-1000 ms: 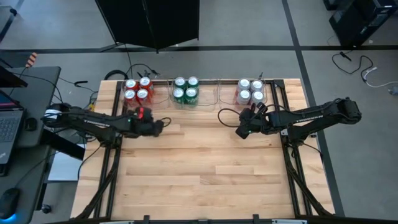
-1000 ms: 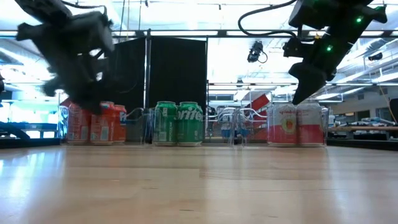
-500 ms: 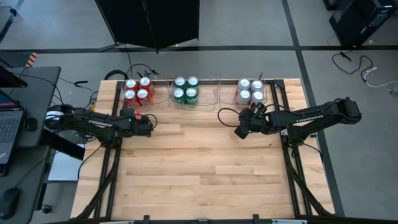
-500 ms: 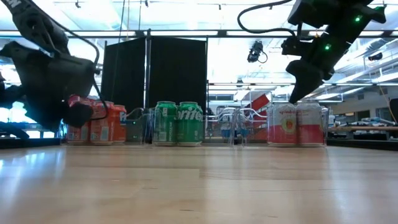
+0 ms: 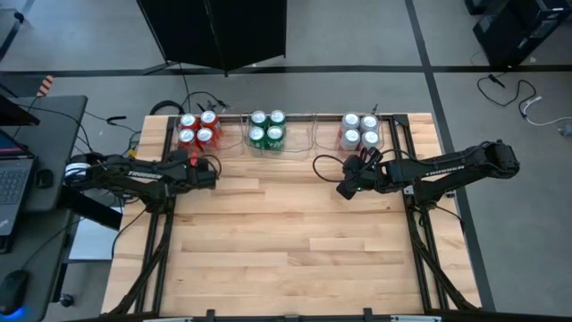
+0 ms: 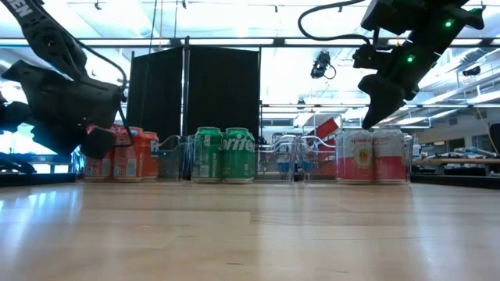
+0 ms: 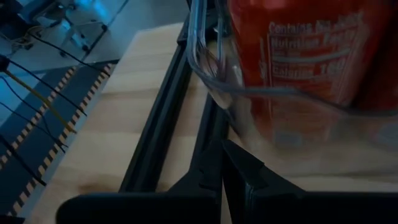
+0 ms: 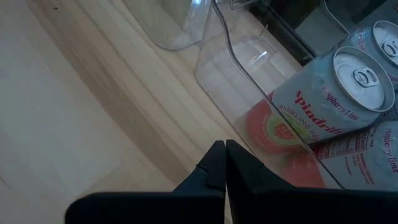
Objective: Sort soda cans
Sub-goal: Move the transparent bin with sorted pink/white soda cans to the top right
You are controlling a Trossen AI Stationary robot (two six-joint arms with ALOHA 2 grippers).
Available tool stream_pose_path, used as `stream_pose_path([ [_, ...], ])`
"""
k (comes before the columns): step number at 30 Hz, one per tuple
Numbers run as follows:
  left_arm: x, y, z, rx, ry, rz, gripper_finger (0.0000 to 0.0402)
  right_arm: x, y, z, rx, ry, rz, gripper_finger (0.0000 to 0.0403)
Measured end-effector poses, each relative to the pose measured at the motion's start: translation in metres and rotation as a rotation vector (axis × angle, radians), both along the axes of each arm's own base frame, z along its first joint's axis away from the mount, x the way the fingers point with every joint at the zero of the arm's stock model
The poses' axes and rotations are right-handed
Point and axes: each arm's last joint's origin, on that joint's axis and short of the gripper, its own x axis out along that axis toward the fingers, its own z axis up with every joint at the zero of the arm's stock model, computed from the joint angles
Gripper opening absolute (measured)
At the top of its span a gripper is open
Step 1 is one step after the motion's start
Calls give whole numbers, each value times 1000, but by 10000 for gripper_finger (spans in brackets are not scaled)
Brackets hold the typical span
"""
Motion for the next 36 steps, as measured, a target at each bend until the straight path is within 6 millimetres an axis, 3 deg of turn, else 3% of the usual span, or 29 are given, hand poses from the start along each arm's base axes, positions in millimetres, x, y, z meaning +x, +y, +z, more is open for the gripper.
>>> stream_pose_path([
  [16,7,30,1,39,91,-18,14,2,0,1,-1,-24,3,0],
  [27,5,23,7,-3,160,-112,14,7,-3,-4,-38,-26,114,0],
  [36,14,1,22,-13,43,-339,14,32,-14,-4,-12,-472,343,0],
])
